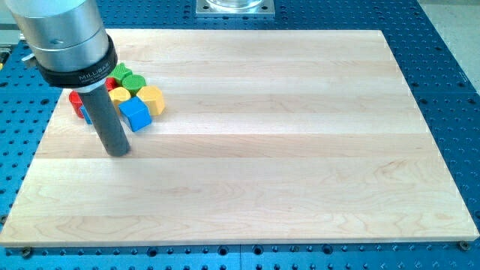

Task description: Move your arm to the left of the board

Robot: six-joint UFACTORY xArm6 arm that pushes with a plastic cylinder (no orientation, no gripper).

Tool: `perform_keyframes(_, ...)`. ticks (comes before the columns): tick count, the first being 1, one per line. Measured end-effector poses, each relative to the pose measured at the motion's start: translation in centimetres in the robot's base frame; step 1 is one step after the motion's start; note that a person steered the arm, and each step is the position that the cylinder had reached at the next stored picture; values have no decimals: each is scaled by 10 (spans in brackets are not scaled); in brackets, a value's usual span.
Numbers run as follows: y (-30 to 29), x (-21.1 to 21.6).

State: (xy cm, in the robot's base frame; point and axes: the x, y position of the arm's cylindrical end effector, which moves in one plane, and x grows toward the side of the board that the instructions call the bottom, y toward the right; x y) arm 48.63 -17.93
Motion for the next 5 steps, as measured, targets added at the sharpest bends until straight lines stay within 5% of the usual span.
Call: perform_keyframes(5, -15, 15)
